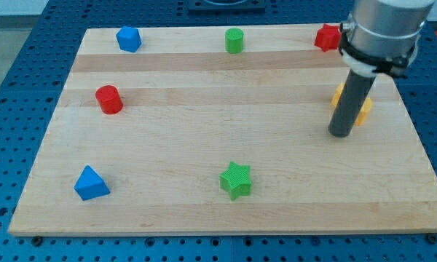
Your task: Point your arm to the green star
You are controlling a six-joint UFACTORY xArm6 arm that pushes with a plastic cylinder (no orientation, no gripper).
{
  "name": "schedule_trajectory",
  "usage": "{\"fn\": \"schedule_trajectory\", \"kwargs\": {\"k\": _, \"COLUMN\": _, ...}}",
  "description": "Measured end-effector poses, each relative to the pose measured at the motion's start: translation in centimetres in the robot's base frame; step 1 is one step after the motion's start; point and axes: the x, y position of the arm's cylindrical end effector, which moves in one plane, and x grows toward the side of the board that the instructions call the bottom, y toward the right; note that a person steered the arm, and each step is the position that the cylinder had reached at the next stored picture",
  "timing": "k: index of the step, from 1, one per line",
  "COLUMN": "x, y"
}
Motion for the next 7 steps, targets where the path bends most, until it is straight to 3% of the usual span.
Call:
{"fn": "schedule_trajectory", "kwargs": {"k": 4, "x": 12.7, "y": -13.9}}
{"fn": "schedule_trajectory", "kwargs": {"k": 5, "x": 10.6, "y": -20.0}}
{"fn": "schedule_trajectory", "kwargs": {"k": 6, "x": 7.2, "y": -20.7}}
{"fn": "schedule_trajectory", "kwargs": {"k": 7, "x": 6.6, "y": -20.1}}
